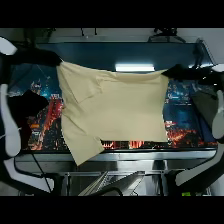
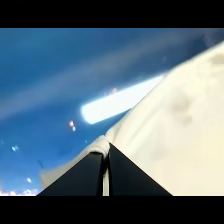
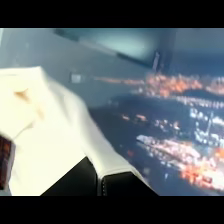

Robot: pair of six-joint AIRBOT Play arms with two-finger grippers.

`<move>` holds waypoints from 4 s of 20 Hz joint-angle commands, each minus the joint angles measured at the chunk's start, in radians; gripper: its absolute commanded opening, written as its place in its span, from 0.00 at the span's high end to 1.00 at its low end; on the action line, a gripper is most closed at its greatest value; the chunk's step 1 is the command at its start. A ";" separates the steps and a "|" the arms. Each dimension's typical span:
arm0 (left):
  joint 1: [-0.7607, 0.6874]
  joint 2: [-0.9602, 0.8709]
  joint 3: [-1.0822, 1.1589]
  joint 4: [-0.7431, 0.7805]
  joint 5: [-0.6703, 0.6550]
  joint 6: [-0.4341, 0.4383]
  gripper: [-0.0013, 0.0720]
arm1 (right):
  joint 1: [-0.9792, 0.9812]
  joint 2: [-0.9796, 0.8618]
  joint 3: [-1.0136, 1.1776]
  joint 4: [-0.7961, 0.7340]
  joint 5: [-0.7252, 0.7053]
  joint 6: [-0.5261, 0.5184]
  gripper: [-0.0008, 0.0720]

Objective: Fold the shirts.

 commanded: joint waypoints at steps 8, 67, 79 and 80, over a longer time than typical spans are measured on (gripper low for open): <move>0.020 -0.220 0.097 0.216 -0.063 -0.101 0.96 | -0.051 -0.272 0.129 0.121 -0.014 0.010 0.97; 0.022 0.677 -1.285 0.198 -0.093 -0.509 0.19 | 0.064 0.469 -0.666 -0.974 -0.121 0.590 0.77; 0.021 0.729 -1.558 -0.105 0.143 -0.380 0.19 | 0.065 0.513 -0.665 -0.937 -0.087 0.517 0.14; 0.021 0.729 -1.571 -0.105 0.157 -0.380 0.19 | 0.065 0.518 -0.665 -0.937 -0.088 0.517 0.14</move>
